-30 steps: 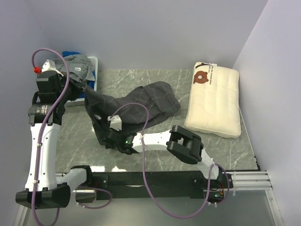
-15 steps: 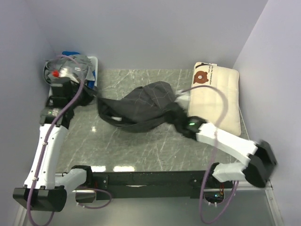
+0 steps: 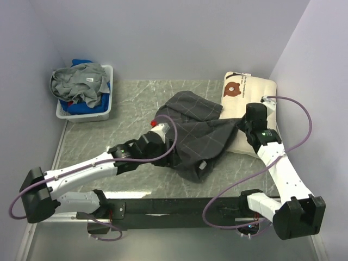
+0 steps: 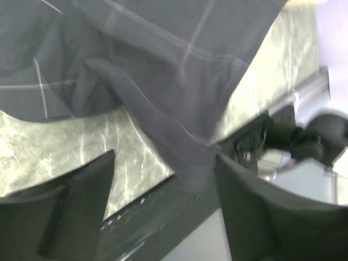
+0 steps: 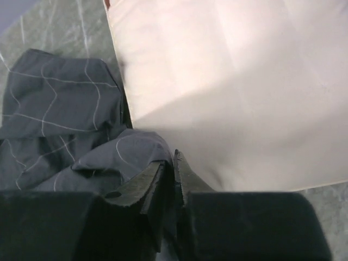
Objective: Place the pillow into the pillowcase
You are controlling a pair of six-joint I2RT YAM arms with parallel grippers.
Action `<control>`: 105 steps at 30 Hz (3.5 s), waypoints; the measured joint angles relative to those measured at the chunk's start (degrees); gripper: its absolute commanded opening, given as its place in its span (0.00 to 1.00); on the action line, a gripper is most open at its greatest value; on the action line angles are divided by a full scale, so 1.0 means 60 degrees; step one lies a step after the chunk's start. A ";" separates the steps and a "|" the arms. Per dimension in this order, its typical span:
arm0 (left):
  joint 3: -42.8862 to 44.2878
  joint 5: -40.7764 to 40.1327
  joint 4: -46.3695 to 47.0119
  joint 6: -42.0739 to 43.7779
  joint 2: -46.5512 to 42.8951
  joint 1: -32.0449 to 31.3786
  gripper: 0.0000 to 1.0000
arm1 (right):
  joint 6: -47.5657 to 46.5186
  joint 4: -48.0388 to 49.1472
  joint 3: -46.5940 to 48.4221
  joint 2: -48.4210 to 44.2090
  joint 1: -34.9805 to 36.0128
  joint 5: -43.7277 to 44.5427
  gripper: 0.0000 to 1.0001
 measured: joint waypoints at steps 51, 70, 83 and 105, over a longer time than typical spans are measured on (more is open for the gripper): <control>0.2473 -0.2248 -0.0667 -0.0481 0.0215 0.5297 0.07 | -0.0193 -0.1381 0.1220 -0.1705 -0.0339 -0.1690 0.01; 0.1406 -0.2200 -0.4014 0.0047 -0.3322 1.2247 0.40 | -0.0328 0.1020 0.1759 0.3260 0.2779 -0.2073 0.24; 0.0721 0.0215 -0.3169 0.1188 -0.4076 1.1668 0.86 | -0.1268 0.0532 0.2987 0.3803 0.2721 -0.1756 0.86; 0.5191 -0.0878 0.0565 0.0157 0.6226 0.0328 0.97 | -0.0386 0.0022 0.0120 0.0681 -0.3162 -0.1020 1.00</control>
